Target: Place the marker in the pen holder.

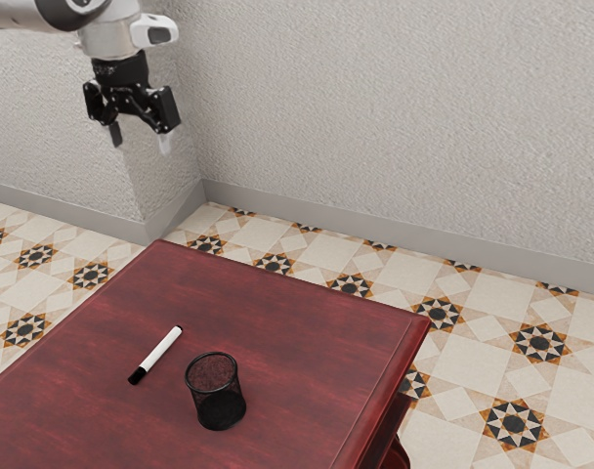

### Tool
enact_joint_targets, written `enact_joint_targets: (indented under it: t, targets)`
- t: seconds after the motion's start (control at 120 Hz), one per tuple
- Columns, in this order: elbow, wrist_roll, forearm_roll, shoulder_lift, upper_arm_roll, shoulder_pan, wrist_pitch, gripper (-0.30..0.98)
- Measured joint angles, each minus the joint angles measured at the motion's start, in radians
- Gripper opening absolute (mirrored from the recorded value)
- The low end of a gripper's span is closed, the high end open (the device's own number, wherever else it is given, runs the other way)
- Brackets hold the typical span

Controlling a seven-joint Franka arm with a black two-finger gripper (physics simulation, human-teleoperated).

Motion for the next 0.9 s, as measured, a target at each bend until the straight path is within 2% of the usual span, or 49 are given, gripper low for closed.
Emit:
enact_joint_targets:
  t: [0.233, 0.292, 0.425, 0.6, 0.775, 0.9]
  targets:
    - [0.022, -0.011, 0.0, -0.004, -0.012, -0.03, -0.014, 0.69]
    - [-0.013, -0.013, -0.009, -0.007, -0.009, -0.035, 0.003, 0.69]
    - [-0.243, -0.016, -0.019, -0.01, -0.001, -0.03, 0.126, 0.69]
    - [-0.438, -0.021, -0.021, 0.018, 0.001, -0.014, 0.302, 0.69]
    - [-0.516, -0.016, -0.023, 0.107, 0.003, -0.021, 0.469, 0.69]
    - [-0.617, 0.014, -0.02, 0.096, 0.006, -0.022, 0.595, 0.69]
